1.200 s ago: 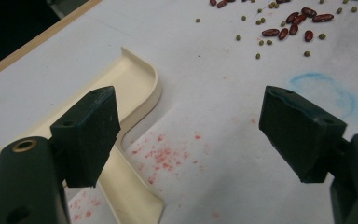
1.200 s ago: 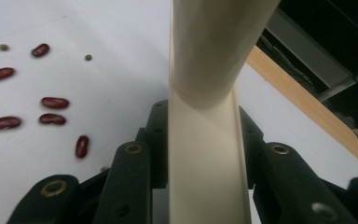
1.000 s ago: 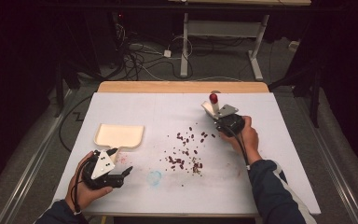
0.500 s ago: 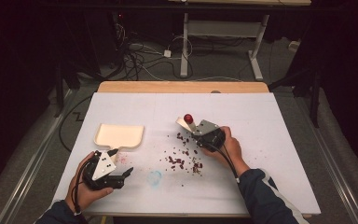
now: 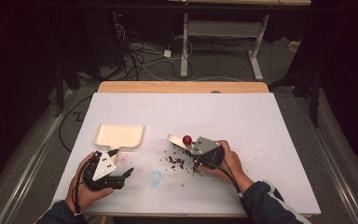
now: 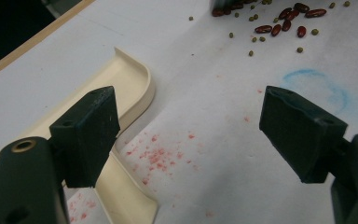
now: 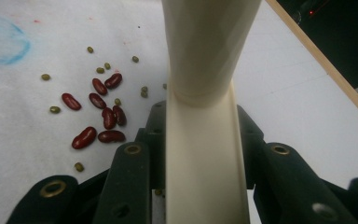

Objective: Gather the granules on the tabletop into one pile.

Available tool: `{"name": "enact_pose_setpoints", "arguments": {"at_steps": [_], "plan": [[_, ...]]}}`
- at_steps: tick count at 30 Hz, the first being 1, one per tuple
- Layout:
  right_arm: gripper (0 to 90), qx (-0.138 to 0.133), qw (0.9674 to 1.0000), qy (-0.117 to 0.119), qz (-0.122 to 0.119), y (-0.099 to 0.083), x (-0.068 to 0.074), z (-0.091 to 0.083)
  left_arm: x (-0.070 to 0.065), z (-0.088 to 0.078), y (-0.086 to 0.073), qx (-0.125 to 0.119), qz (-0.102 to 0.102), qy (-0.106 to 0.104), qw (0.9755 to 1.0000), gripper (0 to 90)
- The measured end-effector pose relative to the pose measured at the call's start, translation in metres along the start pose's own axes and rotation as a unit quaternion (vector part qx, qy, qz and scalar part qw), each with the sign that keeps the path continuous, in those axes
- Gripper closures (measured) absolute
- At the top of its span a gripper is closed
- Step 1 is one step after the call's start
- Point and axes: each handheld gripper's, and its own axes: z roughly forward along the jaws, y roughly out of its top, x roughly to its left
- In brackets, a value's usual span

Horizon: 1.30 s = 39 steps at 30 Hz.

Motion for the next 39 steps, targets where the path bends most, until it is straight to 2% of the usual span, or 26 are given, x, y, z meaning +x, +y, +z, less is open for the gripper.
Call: {"name": "enact_pose_setpoints", "arguments": {"at_steps": [3, 7, 8, 9, 12, 13, 14, 18, 21, 23, 24, 26, 30, 34, 36, 39], "plan": [[67.5, -0.007, 1.0000, -0.003, 0.000, 0.002, -0.005, -0.008, 0.000, -0.001, 0.000, -0.001, -0.001, 0.000, 1.0000, 19.4], [67.5, -0.021, 0.9995, -0.016, 0.020, 0.005, -0.021, -0.017, 0.000, 0.001, 0.000, 0.000, 0.000, -0.002, 1.0000, 19.5], [67.5, -0.021, 0.9995, -0.016, 0.020, 0.005, -0.021, -0.017, 0.000, 0.001, 0.000, 0.000, 0.000, -0.002, 1.0000, 19.5], [67.5, -0.021, 0.9993, -0.022, 0.021, 0.007, -0.029, -0.018, 0.000, 0.001, 0.000, 0.001, 0.000, -0.002, 1.0000, 19.4], [67.5, -0.017, 0.9992, -0.026, 0.025, 0.011, -0.043, -0.011, 0.000, 0.002, 0.001, 0.001, -0.002, -0.003, 1.0000, 19.4], [67.5, -0.017, 0.9992, -0.026, 0.025, 0.011, -0.043, -0.011, 0.000, 0.002, 0.001, 0.001, -0.002, -0.003, 1.0000, 19.5], [67.5, -0.013, 0.9990, -0.029, 0.031, 0.014, -0.051, -0.002, 0.000, 0.002, 0.001, 0.001, -0.002, -0.004, 1.0000, 19.4], [67.4, -0.003, 0.9987, -0.049, 0.012, 0.023, -0.058, 0.018, 0.000, 0.003, 0.001, 0.002, -0.001, -0.006, 1.0000, 19.4], [67.4, -0.011, 0.9988, -0.049, -0.003, 0.028, -0.057, 0.033, 0.001, 0.003, 0.000, 0.001, -0.004, -0.008, 1.0000, 19.4], [67.4, -0.016, 0.9984, -0.044, -0.031, 0.031, -0.054, 0.042, 0.002, 0.002, -0.001, 0.001, -0.005, -0.009, 0.9999, 19.5], [67.4, -0.016, 0.9984, -0.044, -0.031, 0.031, -0.054, 0.042, 0.002, 0.002, -0.001, 0.001, -0.006, -0.009, 0.9999, 19.5], [67.4, -0.020, 0.9981, -0.026, -0.052, 0.033, -0.047, 0.055, 0.002, 0.002, -0.001, -0.001, -0.009, -0.010, 0.9999, 19.4], [67.4, -0.027, 0.9974, 0.008, -0.066, 0.035, -0.035, 0.063, 0.002, 0.002, -0.002, 0.001, -0.008, -0.010, 0.9999, 19.4], [66.8, -0.024, 0.9945, 0.037, -0.095, 0.030, -0.022, 0.061, 0.001, 0.001, -0.002, 0.004, -0.005, -0.009, 0.9999, 19.4], [66.6, -0.036, 0.9919, 0.051, -0.110, 0.026, -0.019, 0.058, 0.001, 0.001, -0.002, 0.003, -0.005, -0.009, 0.9999, 19.4], [66.4, -0.054, 0.9898, 0.080, -0.105, 0.017, -0.014, 0.047, 0.001, 0.000, -0.001, 0.002, -0.005, -0.007, 1.0000, 19.4]]}}
